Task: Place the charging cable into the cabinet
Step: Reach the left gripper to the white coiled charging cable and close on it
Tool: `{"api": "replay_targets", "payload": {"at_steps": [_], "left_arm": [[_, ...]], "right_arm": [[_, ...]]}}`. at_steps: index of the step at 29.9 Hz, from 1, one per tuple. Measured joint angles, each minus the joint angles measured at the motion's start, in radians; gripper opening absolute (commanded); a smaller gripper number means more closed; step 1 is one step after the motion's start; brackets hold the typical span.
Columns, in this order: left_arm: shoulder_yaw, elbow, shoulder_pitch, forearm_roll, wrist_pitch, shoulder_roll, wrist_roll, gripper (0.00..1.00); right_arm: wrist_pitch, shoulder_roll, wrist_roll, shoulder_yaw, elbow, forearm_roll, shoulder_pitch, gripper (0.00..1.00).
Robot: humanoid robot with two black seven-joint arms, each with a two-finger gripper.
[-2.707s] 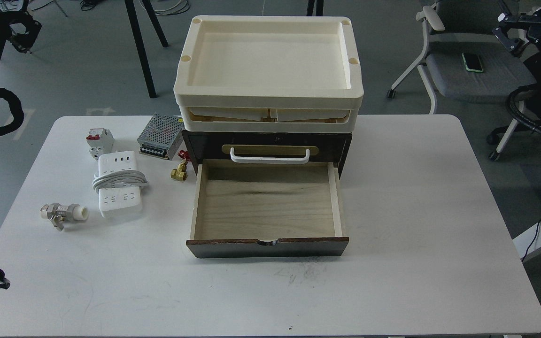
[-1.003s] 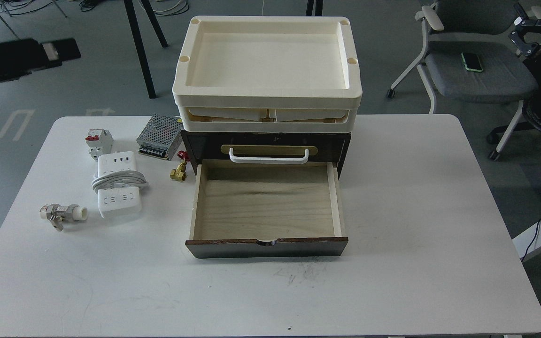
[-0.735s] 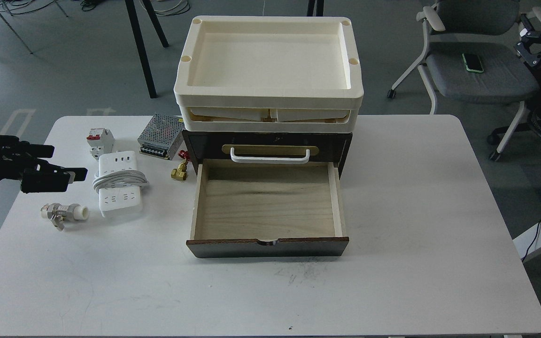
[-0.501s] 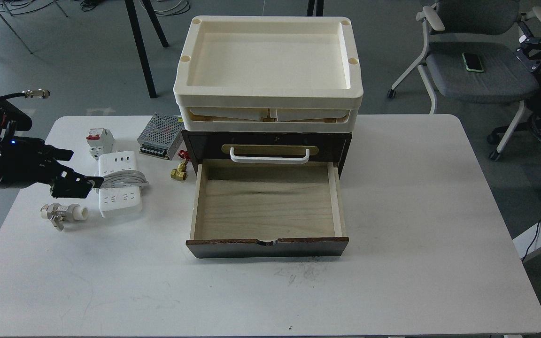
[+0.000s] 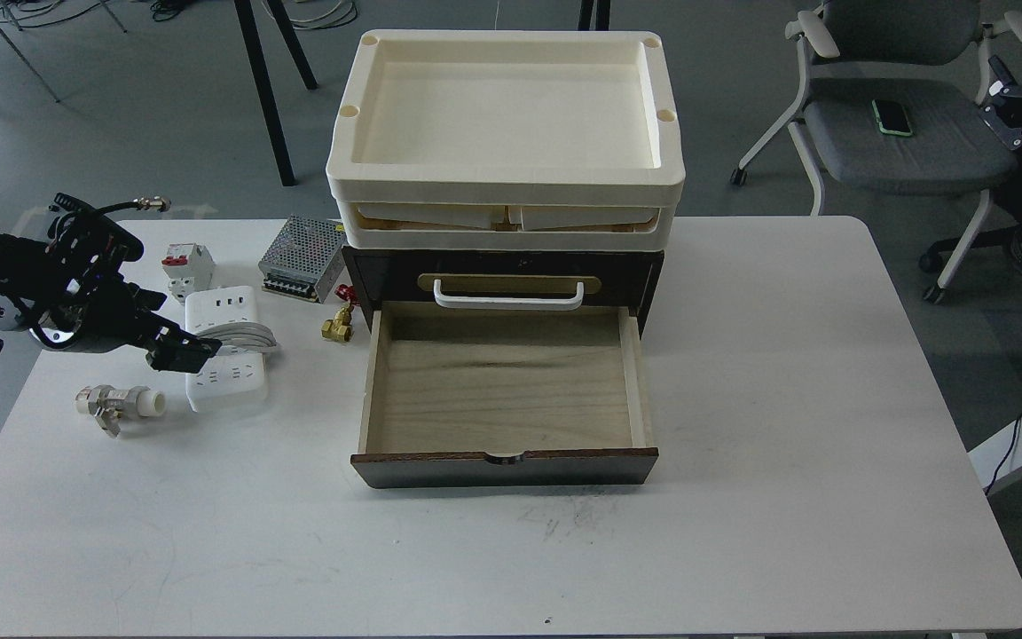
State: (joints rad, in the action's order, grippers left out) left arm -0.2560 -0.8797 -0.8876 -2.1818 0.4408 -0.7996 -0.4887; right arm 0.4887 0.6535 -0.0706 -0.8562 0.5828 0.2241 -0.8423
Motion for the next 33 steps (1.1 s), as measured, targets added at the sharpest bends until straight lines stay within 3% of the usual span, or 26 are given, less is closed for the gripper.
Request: {"api": "replay_targets", "payload": {"at_steps": [10,16,24,33], "left_arm": [[0.058,0.228,-0.016,0.000,-0.109,0.136,0.000,0.97],[0.092,0.244,-0.016,0.000,-0.118,0.161,0.000,0.94],[0.101,0.257,-0.015,0.000,-0.148,0.168,0.000,0.78],[0.115,0.257,-0.017,0.000,-0.150,0.175,0.000,0.68]], "right_arm": [[0.000,0.000,0.000,-0.001,0.000,0.001,0.007,1.00],[0.000,0.000,0.000,-0.001,-0.001,0.001,0.010,1.00],[0.000,0.000,0.000,-0.001,-0.002,0.000,0.014,1.00],[0.000,0.000,0.000,-0.001,-0.001,0.000,0.014,1.00]]}}
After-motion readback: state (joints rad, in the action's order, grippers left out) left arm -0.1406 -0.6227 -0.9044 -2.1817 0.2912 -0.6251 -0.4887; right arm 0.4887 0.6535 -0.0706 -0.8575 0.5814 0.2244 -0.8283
